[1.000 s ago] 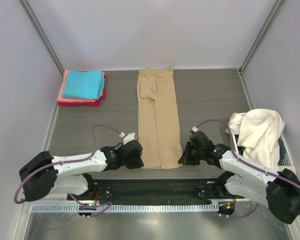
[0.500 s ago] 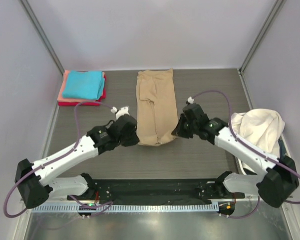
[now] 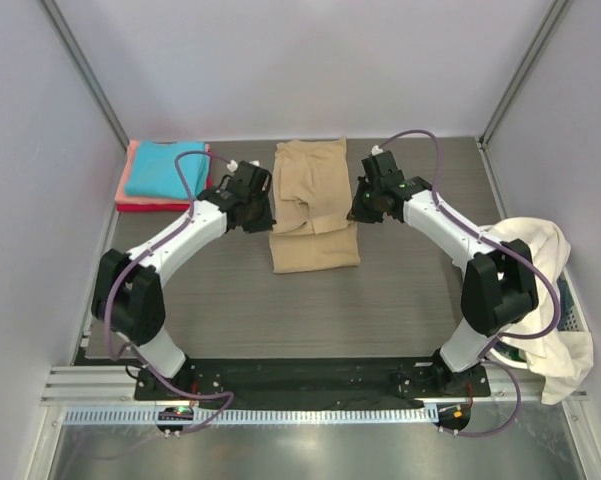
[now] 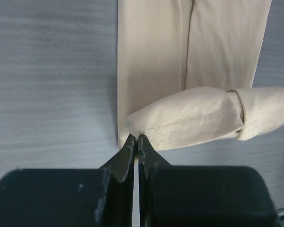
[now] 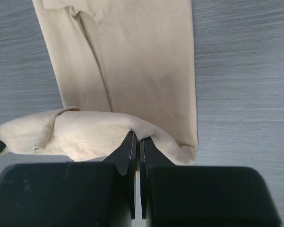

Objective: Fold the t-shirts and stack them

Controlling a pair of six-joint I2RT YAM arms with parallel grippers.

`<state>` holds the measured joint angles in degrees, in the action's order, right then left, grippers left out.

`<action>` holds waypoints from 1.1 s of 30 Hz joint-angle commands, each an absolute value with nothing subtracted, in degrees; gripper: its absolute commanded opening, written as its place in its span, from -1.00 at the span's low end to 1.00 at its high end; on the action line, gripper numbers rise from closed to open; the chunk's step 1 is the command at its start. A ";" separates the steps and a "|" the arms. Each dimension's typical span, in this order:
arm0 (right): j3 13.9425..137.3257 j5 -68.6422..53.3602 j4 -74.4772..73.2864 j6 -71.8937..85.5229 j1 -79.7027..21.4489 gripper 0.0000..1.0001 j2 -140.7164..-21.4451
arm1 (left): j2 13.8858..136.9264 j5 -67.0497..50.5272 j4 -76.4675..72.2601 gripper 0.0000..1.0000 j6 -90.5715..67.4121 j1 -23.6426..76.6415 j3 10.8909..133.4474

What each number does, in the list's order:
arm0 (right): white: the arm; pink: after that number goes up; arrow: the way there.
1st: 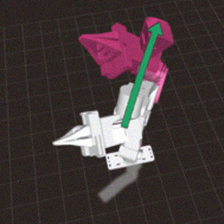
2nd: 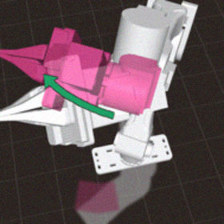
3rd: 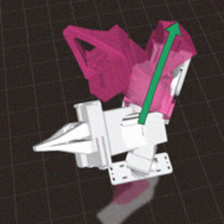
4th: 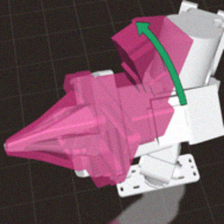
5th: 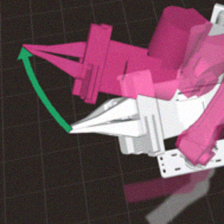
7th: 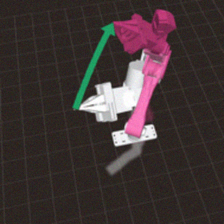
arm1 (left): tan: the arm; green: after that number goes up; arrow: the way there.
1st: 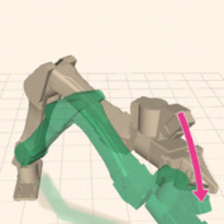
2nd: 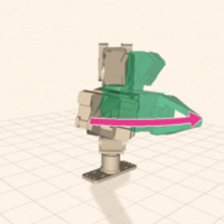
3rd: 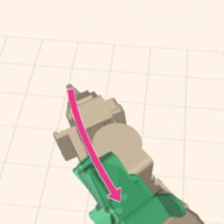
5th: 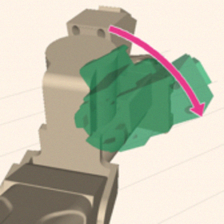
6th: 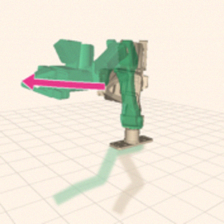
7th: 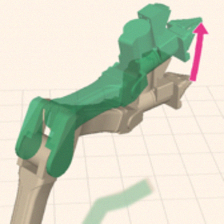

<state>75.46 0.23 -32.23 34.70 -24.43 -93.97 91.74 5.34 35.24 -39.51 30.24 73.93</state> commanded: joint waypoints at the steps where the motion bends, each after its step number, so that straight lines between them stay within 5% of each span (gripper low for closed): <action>1: 79.98 -1.30 -31.55 31.73 -22.42 -0.98 -95.97 | 96.66 0.97 32.34 -0.99 -34.37 27.16 80.66; 27: 98.08 -10.46 -30.59 27.95 -15.91 -0.98 -117.85 | 118.73 -4.04 35.42 -0.96 -32.17 21.19 101.42; 29: 99.92 -10.55 -30.76 28.21 -15.30 -0.65 -119.52 | 121.62 -5.00 35.94 -0.74 -32.34 20.57 104.31; 30: 102.37 -10.81 -30.94 29.00 -14.42 -0.14 -121.10 | 123.38 -6.14 36.64 -0.56 -32.43 19.52 106.33; 33: 112.12 -10.11 -33.48 29.27 -12.23 0.53 -125.40 | 131.64 -8.35 44.27 -0.07 -32.26 17.76 122.12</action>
